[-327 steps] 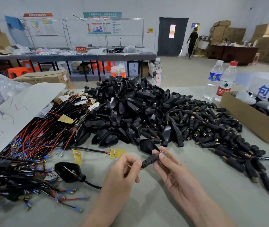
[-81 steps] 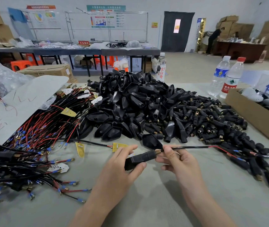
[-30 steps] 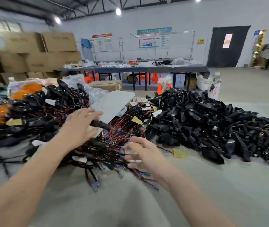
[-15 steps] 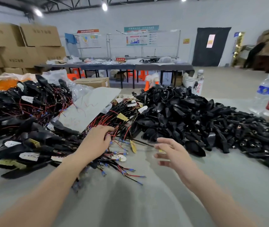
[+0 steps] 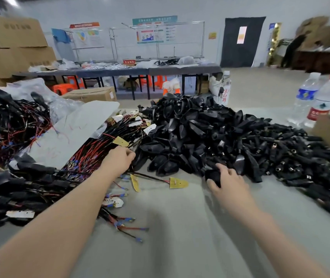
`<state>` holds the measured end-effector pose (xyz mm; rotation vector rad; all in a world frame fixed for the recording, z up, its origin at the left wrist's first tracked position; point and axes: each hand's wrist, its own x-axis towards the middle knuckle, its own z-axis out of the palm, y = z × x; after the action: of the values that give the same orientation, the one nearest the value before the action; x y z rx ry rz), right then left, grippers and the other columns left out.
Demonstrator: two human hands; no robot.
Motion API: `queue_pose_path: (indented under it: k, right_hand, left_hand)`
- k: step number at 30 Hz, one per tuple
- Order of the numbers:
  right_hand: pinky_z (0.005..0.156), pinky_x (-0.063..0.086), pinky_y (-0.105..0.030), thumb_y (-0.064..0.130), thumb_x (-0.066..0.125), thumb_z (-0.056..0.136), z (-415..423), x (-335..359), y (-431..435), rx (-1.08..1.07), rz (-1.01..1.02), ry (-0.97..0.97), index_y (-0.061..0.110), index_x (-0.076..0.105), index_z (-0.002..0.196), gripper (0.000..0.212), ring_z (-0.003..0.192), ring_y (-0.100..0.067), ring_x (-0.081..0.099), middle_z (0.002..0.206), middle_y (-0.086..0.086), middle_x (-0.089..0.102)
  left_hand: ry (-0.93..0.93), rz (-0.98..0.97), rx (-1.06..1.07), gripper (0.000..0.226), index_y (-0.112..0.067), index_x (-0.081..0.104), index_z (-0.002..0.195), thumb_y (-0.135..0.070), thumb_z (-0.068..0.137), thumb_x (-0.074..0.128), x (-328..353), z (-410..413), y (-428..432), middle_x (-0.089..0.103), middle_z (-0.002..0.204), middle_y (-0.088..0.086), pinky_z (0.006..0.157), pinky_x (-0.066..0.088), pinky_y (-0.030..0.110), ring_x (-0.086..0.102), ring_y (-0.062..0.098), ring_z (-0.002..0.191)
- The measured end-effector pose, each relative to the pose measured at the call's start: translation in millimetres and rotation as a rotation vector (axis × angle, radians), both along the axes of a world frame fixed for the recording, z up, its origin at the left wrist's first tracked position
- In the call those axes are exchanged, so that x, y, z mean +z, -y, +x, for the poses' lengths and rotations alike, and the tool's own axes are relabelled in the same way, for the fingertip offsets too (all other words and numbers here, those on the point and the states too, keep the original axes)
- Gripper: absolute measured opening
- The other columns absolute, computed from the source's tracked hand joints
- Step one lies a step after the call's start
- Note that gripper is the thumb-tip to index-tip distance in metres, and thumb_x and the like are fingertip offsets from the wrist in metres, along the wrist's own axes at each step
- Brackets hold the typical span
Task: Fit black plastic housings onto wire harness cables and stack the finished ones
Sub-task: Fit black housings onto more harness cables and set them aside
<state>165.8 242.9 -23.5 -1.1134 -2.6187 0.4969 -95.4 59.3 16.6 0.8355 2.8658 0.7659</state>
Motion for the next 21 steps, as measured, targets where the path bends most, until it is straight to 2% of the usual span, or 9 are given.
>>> queue_pose_path:
  k: [3, 5, 8, 10, 12, 14, 16, 18, 21]
  right_hand:
    - [0.100, 0.040, -0.042, 0.047, 0.052, 0.098, 1, -3, 0, 0.021, 0.060, 0.026, 0.025, 0.035, 0.144, 0.054, 0.126, -0.030, 0.048, 0.140, -0.006, 0.051]
    - [0.094, 0.040, -0.040, 0.043, 0.056, 0.097, 3, -2, 2, 0.026, 0.061, -0.020, 0.024, 0.038, 0.137, 0.047, 0.121, -0.029, 0.050, 0.133, -0.004, 0.057]
    - [0.089, 0.043, -0.038, 0.034, 0.060, 0.095, 10, -3, 4, 0.074, 0.017, -0.091, 0.023, 0.040, 0.131, 0.043, 0.110, -0.028, 0.055, 0.125, -0.005, 0.060]
    - [0.082, 0.049, -0.035, 0.033, 0.063, 0.093, 18, -3, 6, 0.094, -0.149, -0.231, 0.027, 0.042, 0.127, 0.040, 0.098, -0.021, 0.059, 0.116, 0.000, 0.060]
    - [0.074, 0.051, -0.029, 0.034, 0.067, 0.091, 27, 0, 7, 0.082, -0.367, -0.407, 0.036, 0.044, 0.121, 0.038, 0.087, -0.012, 0.062, 0.107, 0.009, 0.061]
    - [0.074, 0.055, -0.030, 0.032, 0.071, 0.088, 33, 2, 8, 0.047, -0.568, -0.562, 0.039, 0.049, 0.118, 0.038, 0.080, -0.013, 0.067, 0.104, 0.010, 0.063]
    - [0.077, 0.059, -0.033, 0.024, 0.073, 0.087, 38, 4, 10, 0.020, -0.721, -0.670, 0.035, 0.053, 0.119, 0.039, 0.072, -0.015, 0.070, 0.104, 0.004, 0.063]
    - [0.068, 0.059, -0.027, 0.013, 0.073, 0.088, 41, 5, 12, 0.009, -0.874, -0.805, 0.024, 0.054, 0.122, 0.041, 0.066, -0.015, 0.068, 0.097, -0.003, 0.066]
    - [0.063, 0.058, -0.026, -0.002, 0.070, 0.087, 45, 3, 18, 0.003, -1.088, -0.989, 0.011, 0.054, 0.125, 0.043, 0.066, -0.016, 0.067, 0.084, -0.007, 0.069]
  left_hand:
    - [-0.002, -0.051, 0.052, 0.027, -0.009, 0.069, 0.103, -0.031, 0.101, 0.054, -2, -4, -11, 0.069, 0.094, 0.013, 0.076, 0.051, 0.038, 0.062, 0.033, 0.085]
    - [0.024, -0.102, 0.058, 0.028, -0.004, 0.068, 0.101, -0.028, 0.101, 0.054, 0, -4, -15, 0.067, 0.095, 0.016, 0.075, 0.049, 0.035, 0.063, 0.034, 0.088]
    - [0.020, -0.079, 0.078, 0.032, -0.005, 0.060, 0.071, -0.021, 0.098, 0.054, 9, -4, -18, 0.059, 0.074, 0.012, 0.068, 0.044, 0.032, 0.057, 0.032, 0.076]
    - [0.011, 0.069, 0.077, 0.038, -0.012, 0.049, 0.058, -0.017, 0.095, 0.053, 22, -3, -19, 0.049, 0.059, 0.005, 0.060, 0.038, 0.030, 0.048, 0.028, 0.063]
    - [0.135, 0.342, 0.063, 0.030, -0.017, 0.056, 0.065, -0.021, 0.095, 0.055, 42, 2, -20, 0.049, 0.059, 0.003, 0.055, 0.038, 0.027, 0.046, 0.022, 0.057]
    - [0.318, 0.629, 0.021, 0.020, -0.019, 0.056, 0.075, -0.025, 0.095, 0.059, 65, 12, -18, 0.049, 0.064, 0.000, 0.047, 0.037, 0.025, 0.046, 0.014, 0.053]
    - [0.407, 0.848, -0.026, 0.017, -0.020, 0.055, 0.078, -0.027, 0.093, 0.061, 87, 26, -11, 0.048, 0.058, -0.006, 0.046, 0.033, 0.024, 0.043, 0.010, 0.050]
    - [0.450, 1.025, -0.092, 0.010, -0.020, 0.062, 0.085, -0.028, 0.090, 0.061, 100, 49, 1, 0.048, 0.055, -0.011, 0.043, 0.035, 0.021, 0.044, 0.007, 0.048]
    - [0.555, 1.065, -0.156, 0.014, -0.024, 0.065, 0.075, -0.031, 0.087, 0.064, 83, 97, 14, 0.050, 0.056, -0.008, 0.039, 0.039, 0.020, 0.046, 0.008, 0.045]
